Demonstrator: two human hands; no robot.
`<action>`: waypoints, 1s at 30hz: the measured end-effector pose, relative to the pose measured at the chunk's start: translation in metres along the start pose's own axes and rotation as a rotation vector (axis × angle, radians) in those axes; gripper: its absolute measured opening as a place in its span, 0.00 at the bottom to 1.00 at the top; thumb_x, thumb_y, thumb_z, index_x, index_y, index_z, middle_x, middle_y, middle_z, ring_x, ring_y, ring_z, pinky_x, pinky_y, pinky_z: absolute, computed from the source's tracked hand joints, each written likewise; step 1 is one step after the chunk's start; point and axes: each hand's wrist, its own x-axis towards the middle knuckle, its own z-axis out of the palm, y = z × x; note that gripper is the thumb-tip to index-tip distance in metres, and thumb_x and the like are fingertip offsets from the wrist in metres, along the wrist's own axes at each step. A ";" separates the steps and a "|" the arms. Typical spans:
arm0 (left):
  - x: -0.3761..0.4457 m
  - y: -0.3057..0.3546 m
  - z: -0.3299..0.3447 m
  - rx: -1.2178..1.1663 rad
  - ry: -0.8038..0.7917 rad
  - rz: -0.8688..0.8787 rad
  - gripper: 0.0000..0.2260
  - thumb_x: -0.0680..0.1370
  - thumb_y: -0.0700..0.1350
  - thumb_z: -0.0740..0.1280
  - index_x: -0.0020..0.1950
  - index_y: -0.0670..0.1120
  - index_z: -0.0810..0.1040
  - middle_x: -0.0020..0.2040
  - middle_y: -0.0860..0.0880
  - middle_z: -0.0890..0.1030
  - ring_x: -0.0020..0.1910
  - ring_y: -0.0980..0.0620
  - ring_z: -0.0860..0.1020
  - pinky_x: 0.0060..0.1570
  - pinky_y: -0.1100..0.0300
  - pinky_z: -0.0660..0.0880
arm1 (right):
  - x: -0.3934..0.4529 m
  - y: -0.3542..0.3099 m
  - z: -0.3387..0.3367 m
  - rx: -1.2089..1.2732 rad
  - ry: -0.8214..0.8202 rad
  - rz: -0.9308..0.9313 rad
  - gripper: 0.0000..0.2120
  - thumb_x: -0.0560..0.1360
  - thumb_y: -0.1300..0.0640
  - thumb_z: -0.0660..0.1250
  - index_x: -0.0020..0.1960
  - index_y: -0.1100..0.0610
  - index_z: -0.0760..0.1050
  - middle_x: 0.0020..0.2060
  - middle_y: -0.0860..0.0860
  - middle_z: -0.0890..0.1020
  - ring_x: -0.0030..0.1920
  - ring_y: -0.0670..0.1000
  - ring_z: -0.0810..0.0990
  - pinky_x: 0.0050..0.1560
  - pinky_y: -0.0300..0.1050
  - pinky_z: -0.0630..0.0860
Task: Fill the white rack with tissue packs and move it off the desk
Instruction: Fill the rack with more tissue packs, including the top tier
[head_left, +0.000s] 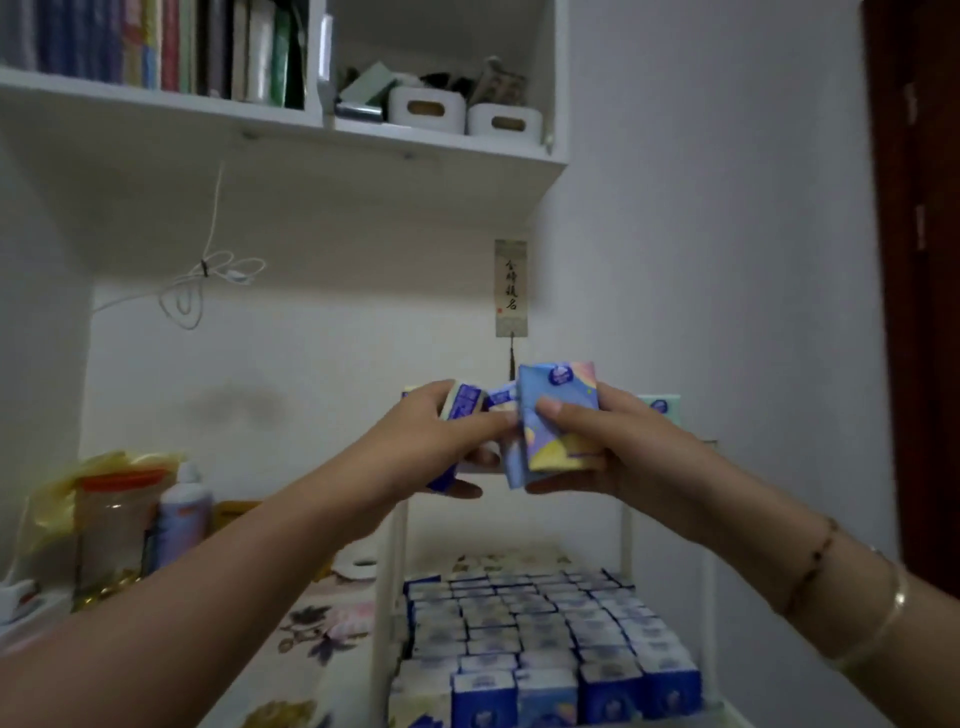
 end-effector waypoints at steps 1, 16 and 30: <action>0.004 0.004 0.006 -0.031 0.035 0.013 0.10 0.74 0.49 0.71 0.52 0.46 0.78 0.44 0.46 0.84 0.38 0.55 0.82 0.32 0.63 0.78 | 0.001 -0.003 -0.002 0.012 0.010 -0.017 0.14 0.79 0.56 0.61 0.63 0.57 0.73 0.52 0.57 0.84 0.48 0.53 0.84 0.45 0.47 0.82; 0.102 0.051 0.091 -0.036 0.163 0.169 0.10 0.74 0.44 0.68 0.55 0.44 0.76 0.45 0.46 0.79 0.39 0.52 0.78 0.27 0.64 0.74 | 0.051 -0.005 -0.143 -0.112 0.927 -0.100 0.13 0.80 0.53 0.53 0.63 0.56 0.62 0.50 0.53 0.72 0.41 0.49 0.73 0.34 0.41 0.67; 0.126 0.031 0.097 -0.047 0.231 0.085 0.09 0.73 0.42 0.67 0.53 0.43 0.76 0.49 0.43 0.81 0.48 0.46 0.82 0.26 0.63 0.75 | 0.107 0.046 -0.166 -0.925 0.612 0.125 0.07 0.74 0.61 0.65 0.40 0.57 0.67 0.53 0.61 0.79 0.52 0.59 0.77 0.44 0.41 0.68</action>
